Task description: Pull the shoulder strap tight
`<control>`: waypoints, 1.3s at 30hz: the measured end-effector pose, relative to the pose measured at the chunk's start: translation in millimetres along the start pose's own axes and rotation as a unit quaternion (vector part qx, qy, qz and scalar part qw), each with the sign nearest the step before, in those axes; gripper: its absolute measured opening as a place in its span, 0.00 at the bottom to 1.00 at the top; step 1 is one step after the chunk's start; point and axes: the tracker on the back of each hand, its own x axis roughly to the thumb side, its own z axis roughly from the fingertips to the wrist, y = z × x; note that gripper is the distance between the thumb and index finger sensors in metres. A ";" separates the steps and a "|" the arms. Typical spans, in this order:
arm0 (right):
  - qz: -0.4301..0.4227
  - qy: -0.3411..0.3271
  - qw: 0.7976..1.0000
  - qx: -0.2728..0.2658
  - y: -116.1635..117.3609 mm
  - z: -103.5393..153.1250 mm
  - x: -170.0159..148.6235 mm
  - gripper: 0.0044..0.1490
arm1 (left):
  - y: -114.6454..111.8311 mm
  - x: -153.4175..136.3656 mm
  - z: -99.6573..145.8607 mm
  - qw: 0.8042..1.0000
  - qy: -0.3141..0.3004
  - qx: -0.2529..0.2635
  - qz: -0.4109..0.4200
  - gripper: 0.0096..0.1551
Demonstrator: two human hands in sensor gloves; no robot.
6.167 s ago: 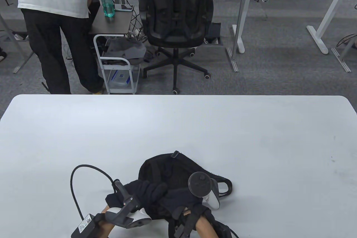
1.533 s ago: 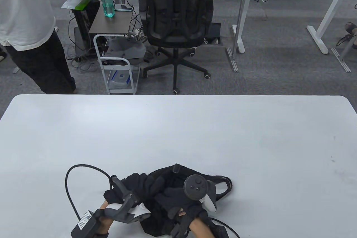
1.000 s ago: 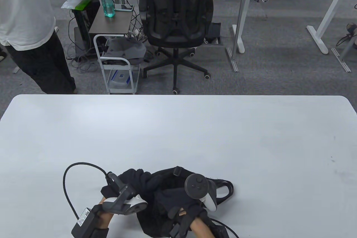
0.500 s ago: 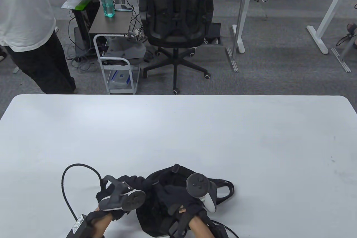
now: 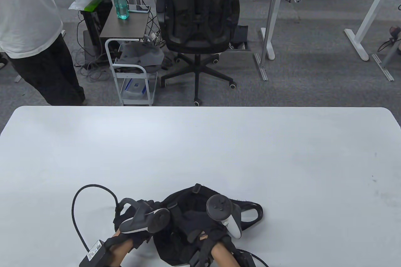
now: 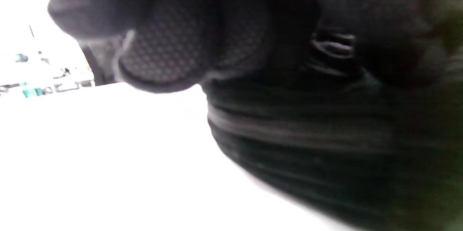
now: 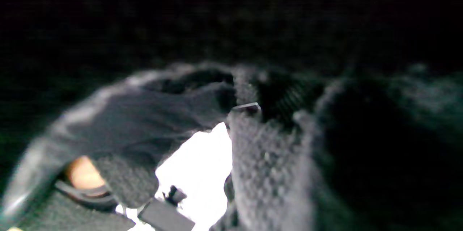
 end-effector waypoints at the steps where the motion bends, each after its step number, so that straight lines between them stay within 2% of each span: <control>1: 0.000 0.000 1.000 0.001 0.3 -0.1 0.0 0.28 | -0.1 1.0 -0.1 1.000 0.007 0.003 -0.012 0.33; 7: -0.008 0.003 1.000 0.010 1.0 -1.0 -1.6 0.28 | -9.5 1.9 -2.6 0.999 0.027 -0.029 0.002 0.42; 12: -0.017 0.006 1.000 0.021 1.2 -1.1 -2.7 0.29 | -18.1 -1.3 -6.3 0.994 0.078 -0.037 0.072 0.46; 17: -0.028 0.011 0.999 0.028 1.3 -1.9 -3.9 0.30 | -21.8 -0.7 -8.7 0.994 0.072 -0.043 0.072 0.51; 21: -0.027 0.010 0.999 0.034 2.2 -2.2 -3.8 0.30 | -25.8 -1.5 -10.1 0.989 0.063 -0.096 0.096 0.61; 24: -0.030 0.010 0.998 0.046 3.7 -2.3 -3.7 0.32 | -27.1 -3.1 -10.5 0.985 0.054 -0.116 0.118 0.65; 31: -0.062 0.007 0.991 0.120 20.9 -4.8 -1.0 0.36 | -26.6 -2.9 -10.8 0.981 0.042 -0.136 0.132 0.73; 35: -0.066 0.001 0.992 0.109 25.1 -6.7 0.8 0.33 | -26.3 -2.7 -10.6 0.981 0.040 -0.140 0.131 0.74; 37: -0.088 0.000 0.991 0.097 23.0 -7.4 -0.2 0.32 | -25.8 -3.0 -10.5 0.980 0.040 -0.139 0.136 0.75; 39: -0.144 -0.012 0.987 0.065 18.9 -8.1 -2.8 0.30 | -26.8 -1.2 -11.0 0.980 0.040 -0.143 0.133 0.76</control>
